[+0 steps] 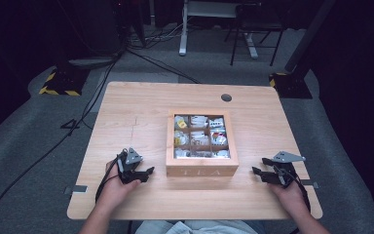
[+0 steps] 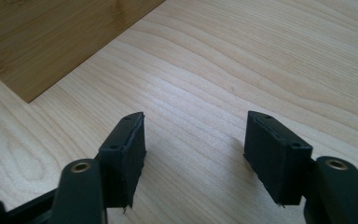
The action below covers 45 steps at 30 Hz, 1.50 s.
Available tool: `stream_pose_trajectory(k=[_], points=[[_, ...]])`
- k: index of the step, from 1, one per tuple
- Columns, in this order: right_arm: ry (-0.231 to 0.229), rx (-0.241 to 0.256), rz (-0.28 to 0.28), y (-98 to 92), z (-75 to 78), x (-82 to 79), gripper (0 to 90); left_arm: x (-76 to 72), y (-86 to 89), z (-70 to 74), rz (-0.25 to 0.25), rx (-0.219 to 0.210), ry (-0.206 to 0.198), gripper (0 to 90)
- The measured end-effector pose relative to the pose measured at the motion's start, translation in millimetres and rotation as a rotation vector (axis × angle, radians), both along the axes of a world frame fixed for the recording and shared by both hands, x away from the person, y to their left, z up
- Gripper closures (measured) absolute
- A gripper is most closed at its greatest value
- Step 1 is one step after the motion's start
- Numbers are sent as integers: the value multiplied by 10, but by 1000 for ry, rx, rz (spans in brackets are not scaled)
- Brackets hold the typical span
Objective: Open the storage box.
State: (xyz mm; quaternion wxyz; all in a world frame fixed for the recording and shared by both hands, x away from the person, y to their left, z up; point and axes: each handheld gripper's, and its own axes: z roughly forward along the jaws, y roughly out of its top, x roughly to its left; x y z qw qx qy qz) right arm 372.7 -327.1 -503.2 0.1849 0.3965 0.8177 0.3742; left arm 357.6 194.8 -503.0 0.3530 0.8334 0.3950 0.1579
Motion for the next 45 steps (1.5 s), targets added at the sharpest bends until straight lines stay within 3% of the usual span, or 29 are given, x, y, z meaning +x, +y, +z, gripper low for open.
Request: stream_pose_trajectory(k=[9,17,26,37,45], points=[[3,-10,21,24,21,-21,472,6,-16,-2,1,-1,1,328],[10,-29,30,41,46,-35,487,11,-14,-1,1,2,5,297],[14,25,10,-18,151,-57,515,8,-28,-3,-5,12,13,230],[4,59,42,9,345,-164,640,8,-28,-2,-5,15,11,229],[-20,39,88,114,457,-293,846,7,-29,-3,-3,13,13,228]])
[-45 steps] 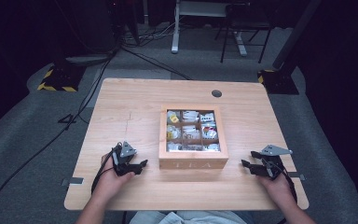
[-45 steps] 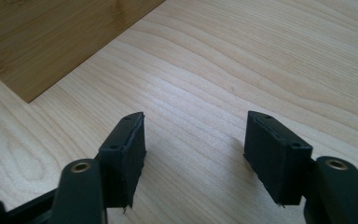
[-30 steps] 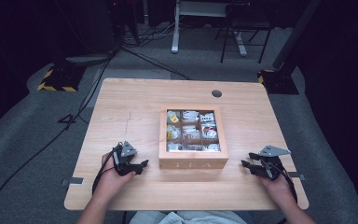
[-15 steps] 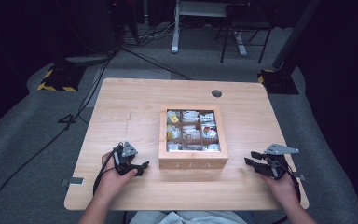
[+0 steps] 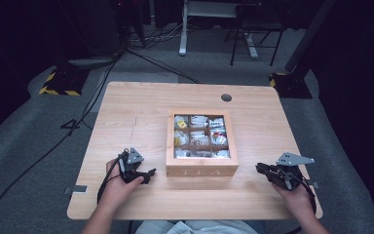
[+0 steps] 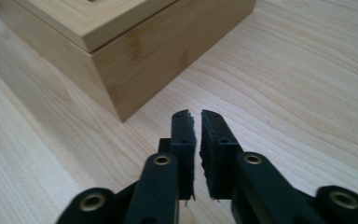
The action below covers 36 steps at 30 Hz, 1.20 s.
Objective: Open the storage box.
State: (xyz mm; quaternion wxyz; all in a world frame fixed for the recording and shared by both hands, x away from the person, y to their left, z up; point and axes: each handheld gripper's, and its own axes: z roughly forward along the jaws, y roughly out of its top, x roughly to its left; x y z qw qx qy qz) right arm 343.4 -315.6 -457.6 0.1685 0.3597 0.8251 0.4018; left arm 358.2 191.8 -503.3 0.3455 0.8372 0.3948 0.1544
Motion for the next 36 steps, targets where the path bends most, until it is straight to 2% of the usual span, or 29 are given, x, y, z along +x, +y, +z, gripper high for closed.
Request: stream_pose_trajectory(k=[2,5,8,11,13,17,20,23,36], points=[[3,14,20,35,14,-28,895,1,1,1,-1,2,-1,229],[-8,0,34,81,43,-61,897,1,2,1,-1,2,-1,229],[-6,33,48,108,68,-88,898,1,2,1,-1,2,-1,229],[-14,41,61,143,89,-113,898,1,1,1,-1,2,-1,229],[-5,85,75,198,114,-138,898,1,1,1,-1,2,-1,229],[1,107,95,270,128,-144,898,1,1,0,-1,1,-1,229],[-5,143,110,306,115,-147,899,1,1,1,-1,2,-1,229],[-23,141,121,343,78,-152,899,1,2,1,-1,2,-1,229],[3,138,111,413,12,-93,899,1,0,-2,0,-4,1,231]])
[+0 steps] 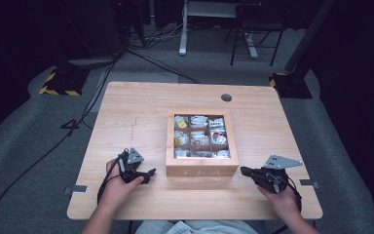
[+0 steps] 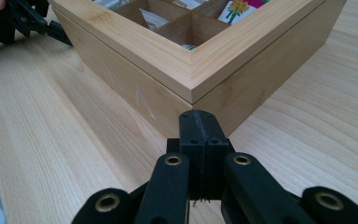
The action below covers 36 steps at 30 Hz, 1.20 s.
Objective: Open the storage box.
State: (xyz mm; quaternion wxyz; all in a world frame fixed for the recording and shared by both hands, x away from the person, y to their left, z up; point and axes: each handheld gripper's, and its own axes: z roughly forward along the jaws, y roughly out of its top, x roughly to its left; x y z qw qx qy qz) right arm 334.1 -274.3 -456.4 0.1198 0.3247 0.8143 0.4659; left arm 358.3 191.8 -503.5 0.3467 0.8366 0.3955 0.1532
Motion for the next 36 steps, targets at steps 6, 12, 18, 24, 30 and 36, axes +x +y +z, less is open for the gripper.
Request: stream_pose_trajectory(k=[6,12,18,24,30,36], points=[[-6,-5,1,16,-2,15,899,0,1,1,-1,2,1,231],[-10,-12,11,44,-13,20,898,1,1,0,-1,1,0,231],[-9,-13,7,63,-23,34,898,0,1,1,-2,2,1,230],[0,-3,0,60,-27,40,899,1,1,1,-1,1,1,231],[4,-10,-15,75,20,28,900,-1,0,1,0,1,0,230],[5,5,-13,77,81,32,900,0,0,0,0,0,0,231]])
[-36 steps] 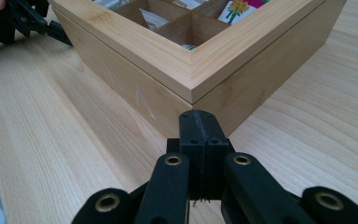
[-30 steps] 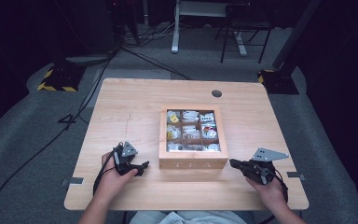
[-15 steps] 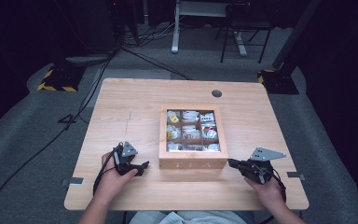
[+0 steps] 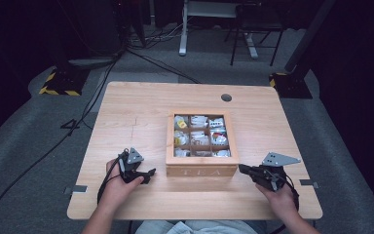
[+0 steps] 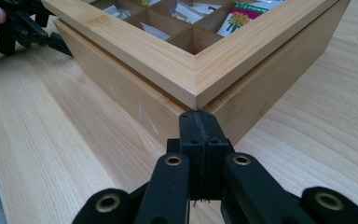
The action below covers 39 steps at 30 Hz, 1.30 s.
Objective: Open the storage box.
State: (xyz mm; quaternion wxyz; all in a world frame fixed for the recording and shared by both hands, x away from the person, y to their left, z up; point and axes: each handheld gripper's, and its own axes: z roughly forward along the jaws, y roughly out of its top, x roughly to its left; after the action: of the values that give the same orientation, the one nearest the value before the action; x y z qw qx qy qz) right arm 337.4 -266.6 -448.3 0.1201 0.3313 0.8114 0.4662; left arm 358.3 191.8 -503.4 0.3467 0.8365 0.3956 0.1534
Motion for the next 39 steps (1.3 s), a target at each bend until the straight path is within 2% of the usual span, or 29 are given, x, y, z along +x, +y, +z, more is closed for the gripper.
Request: stream_pose_trajectory(k=[12,19,30,39], points=[[1,19,3,0,106,32,900,2,1,-1,0,-3,0,231],[19,37,-9,4,187,47,900,15,-8,-1,4,-5,1,228],[-12,67,-26,9,391,80,900,17,-10,-1,5,-4,1,228],[-12,82,-33,12,539,132,900,26,-10,-1,2,-6,-1,228]])
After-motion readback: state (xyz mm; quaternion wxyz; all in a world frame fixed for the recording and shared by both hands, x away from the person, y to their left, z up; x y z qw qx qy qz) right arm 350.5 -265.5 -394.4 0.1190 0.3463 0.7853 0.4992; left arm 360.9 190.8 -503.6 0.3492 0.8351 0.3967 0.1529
